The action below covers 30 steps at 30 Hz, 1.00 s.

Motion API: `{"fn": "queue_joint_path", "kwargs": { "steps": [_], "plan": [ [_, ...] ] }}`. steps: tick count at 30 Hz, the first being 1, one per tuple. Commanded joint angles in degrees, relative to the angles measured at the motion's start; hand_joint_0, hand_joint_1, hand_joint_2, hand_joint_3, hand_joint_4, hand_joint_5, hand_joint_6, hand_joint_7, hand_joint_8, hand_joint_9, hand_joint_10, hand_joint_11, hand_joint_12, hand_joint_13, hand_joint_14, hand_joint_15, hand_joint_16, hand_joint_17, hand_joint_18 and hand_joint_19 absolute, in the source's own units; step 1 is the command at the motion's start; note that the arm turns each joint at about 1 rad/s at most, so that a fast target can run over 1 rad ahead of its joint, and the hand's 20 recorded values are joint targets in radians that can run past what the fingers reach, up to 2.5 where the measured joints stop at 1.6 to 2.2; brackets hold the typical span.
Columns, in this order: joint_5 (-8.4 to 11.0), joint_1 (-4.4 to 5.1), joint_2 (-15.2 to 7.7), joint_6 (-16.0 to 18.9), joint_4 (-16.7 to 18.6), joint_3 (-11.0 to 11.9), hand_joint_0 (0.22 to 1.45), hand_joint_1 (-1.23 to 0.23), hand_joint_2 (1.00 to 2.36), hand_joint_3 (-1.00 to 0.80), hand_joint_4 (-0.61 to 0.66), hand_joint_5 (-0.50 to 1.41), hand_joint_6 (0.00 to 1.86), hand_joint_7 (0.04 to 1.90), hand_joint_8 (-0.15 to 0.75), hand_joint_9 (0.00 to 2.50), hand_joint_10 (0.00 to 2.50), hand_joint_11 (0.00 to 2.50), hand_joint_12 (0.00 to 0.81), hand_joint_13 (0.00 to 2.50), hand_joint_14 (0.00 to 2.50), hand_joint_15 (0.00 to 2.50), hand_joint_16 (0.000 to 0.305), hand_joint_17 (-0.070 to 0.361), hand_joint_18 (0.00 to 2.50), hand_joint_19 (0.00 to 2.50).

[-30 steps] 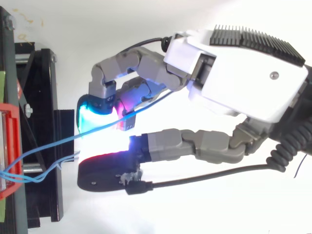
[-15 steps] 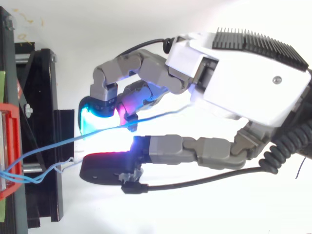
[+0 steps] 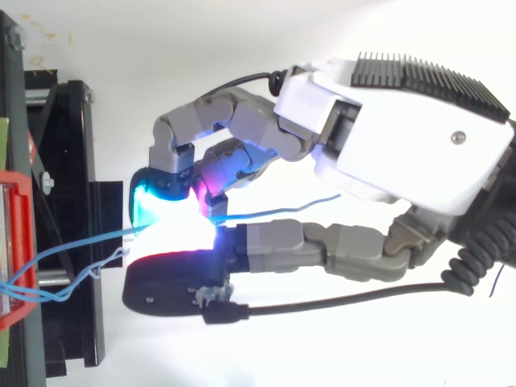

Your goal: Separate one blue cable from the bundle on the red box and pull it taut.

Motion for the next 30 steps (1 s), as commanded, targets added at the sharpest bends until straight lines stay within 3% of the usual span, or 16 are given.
{"fn": "queue_joint_path", "kwargs": {
  "steps": [1,8,12,20,24,30],
  "plan": [
    [-0.05,0.0,0.0,0.0,0.0,0.1,0.56,-0.56,1.02,-0.23,0.14,-0.13,0.87,1.08,0.365,1.0,0.01,0.89,0.426,0.84,0.01,0.45,0.049,0.111,0.86,0.53],
    [0.04,0.09,0.0,0.0,-0.1,0.0,0.57,-0.7,1.02,-0.08,0.16,-0.13,0.89,1.13,0.389,1.01,0.01,0.92,0.447,0.86,0.01,0.44,0.054,0.121,0.93,0.49],
    [0.04,0.09,0.0,0.1,-0.1,0.1,0.59,-0.77,1.02,-0.01,0.09,-0.14,0.9,1.17,0.375,1.0,0.01,0.94,0.434,0.85,0.01,0.45,0.052,0.117,0.91,0.5],
    [0.04,0.18,0.0,0.7,-0.1,0.1,0.61,-0.79,1.02,0.03,0.01,-0.15,0.92,1.22,0.366,0.98,0.01,0.92,0.429,0.84,0.01,0.45,0.051,0.115,0.91,0.49],
    [0.13,0.35,0.0,3.5,-0.1,0.0,0.62,-0.79,1.02,0.03,0.0,-0.15,0.92,1.22,0.369,0.99,0.01,0.93,0.428,0.85,0.01,0.44,0.051,0.115,0.91,0.49],
    [0.04,0.44,0.0,4.9,-0.1,0.0,0.64,-0.78,1.02,0.05,-0.06,-0.15,0.93,1.25,0.368,1.0,0.01,0.93,0.427,0.85,0.01,0.43,0.051,0.114,0.91,0.49]
  ]
}}
